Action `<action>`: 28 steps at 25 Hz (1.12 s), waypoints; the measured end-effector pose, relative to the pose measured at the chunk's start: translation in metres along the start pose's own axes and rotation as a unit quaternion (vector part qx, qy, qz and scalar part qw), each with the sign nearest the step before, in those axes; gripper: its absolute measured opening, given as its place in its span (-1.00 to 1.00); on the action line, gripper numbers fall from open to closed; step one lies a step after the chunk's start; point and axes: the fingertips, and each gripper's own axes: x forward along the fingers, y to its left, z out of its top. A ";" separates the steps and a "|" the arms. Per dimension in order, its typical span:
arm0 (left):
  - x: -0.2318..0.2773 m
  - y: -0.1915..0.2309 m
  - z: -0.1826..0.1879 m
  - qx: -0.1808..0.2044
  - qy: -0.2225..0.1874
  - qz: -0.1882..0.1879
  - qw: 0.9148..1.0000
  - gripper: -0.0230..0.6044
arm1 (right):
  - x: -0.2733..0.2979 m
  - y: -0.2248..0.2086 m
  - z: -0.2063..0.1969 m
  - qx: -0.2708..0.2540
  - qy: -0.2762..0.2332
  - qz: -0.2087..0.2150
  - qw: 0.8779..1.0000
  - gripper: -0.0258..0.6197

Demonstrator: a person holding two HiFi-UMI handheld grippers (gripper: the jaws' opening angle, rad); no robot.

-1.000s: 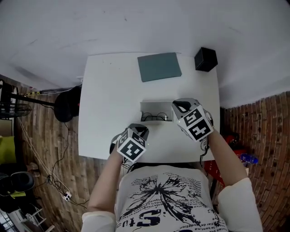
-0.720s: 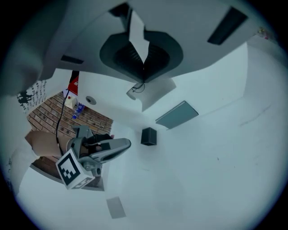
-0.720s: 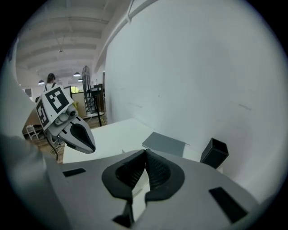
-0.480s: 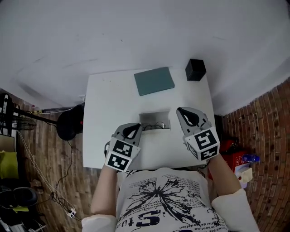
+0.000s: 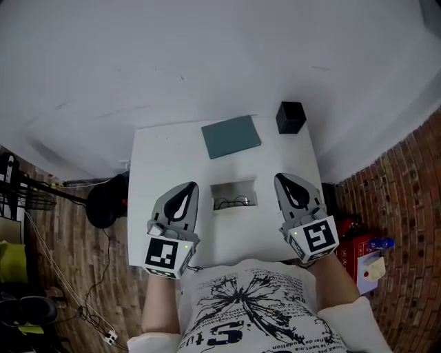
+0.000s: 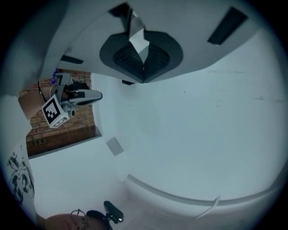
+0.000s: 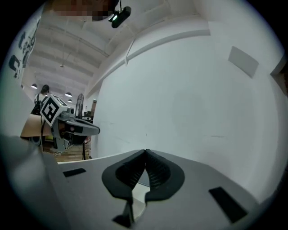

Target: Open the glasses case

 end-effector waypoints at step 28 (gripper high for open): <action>-0.003 0.017 0.018 -0.016 -0.061 0.014 0.998 -0.88 | 0.011 0.002 -0.001 -0.007 -0.008 -0.033 0.999 -0.89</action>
